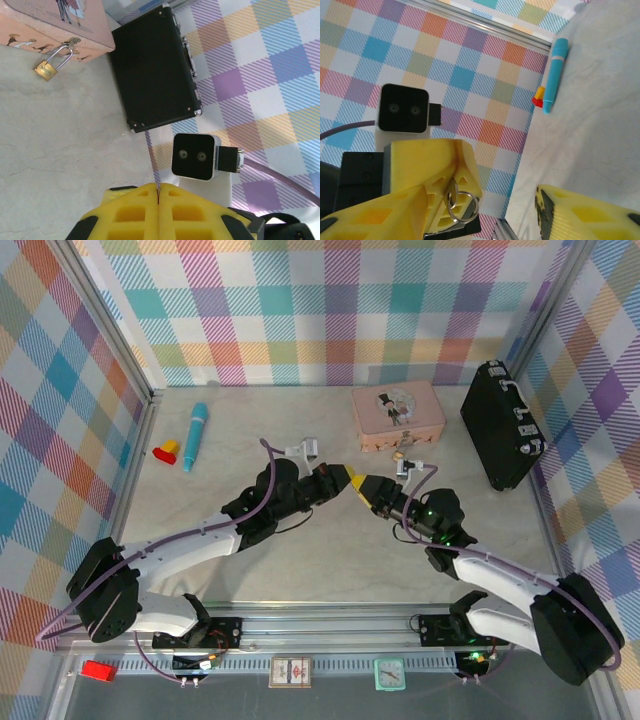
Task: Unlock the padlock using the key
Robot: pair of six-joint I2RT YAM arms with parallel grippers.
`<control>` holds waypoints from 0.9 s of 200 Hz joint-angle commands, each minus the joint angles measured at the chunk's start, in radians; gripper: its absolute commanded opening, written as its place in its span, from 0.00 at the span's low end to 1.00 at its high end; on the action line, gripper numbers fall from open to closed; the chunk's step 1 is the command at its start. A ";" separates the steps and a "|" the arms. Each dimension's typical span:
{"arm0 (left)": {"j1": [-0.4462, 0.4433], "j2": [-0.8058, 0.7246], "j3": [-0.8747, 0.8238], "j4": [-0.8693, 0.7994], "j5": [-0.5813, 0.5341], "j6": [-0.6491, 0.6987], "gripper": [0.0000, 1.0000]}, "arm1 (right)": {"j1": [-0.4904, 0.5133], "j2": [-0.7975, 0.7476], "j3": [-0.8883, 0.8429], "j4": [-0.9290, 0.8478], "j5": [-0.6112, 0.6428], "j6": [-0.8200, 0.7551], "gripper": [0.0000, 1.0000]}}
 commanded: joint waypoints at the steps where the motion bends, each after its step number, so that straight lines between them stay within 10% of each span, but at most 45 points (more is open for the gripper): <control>1: -0.017 0.009 -0.009 0.093 0.053 -0.038 0.00 | 0.003 0.037 0.027 0.192 -0.060 0.065 0.53; 180: -0.040 0.054 -0.028 0.172 0.085 -0.111 0.00 | 0.003 0.018 0.053 0.128 -0.075 0.014 0.12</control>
